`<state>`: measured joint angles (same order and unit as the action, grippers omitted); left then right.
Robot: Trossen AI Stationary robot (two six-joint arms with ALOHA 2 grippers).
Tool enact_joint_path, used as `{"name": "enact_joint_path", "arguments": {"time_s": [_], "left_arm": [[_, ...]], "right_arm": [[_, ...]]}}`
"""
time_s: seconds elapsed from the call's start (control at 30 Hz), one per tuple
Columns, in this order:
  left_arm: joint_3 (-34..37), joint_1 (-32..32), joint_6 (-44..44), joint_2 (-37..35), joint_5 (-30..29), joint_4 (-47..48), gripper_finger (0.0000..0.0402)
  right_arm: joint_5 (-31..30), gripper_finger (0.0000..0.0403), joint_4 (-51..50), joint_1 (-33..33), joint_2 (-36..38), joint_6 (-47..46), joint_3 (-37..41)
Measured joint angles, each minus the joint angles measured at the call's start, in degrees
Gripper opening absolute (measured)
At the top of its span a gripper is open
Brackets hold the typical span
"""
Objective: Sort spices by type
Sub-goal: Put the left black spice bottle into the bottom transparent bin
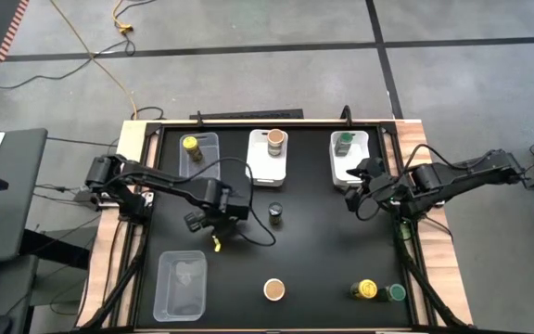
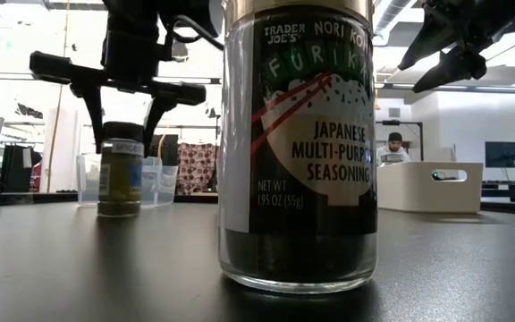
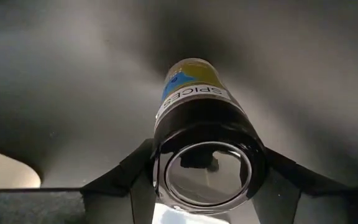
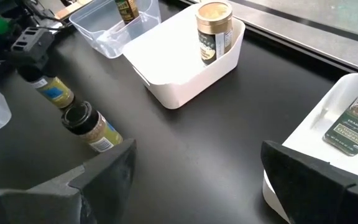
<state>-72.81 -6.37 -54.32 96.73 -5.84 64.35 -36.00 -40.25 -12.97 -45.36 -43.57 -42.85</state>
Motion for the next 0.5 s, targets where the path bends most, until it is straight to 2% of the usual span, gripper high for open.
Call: {"name": "enact_joint_path", "arguments": {"time_s": [0.2,0.5], "left_arm": [[-1.39,0.11,6.27,-0.2,-1.71,-2.85,0.0196],[-1.56,0.11,2.17,-0.2,-1.71,-3.97,0.0199]], "right_arm": [[-0.03,0.0372,-0.04,0.0,0.0,0.09,0.0],[-0.1,0.0372,-0.07,0.0,0.0,0.35,0.0]]}}
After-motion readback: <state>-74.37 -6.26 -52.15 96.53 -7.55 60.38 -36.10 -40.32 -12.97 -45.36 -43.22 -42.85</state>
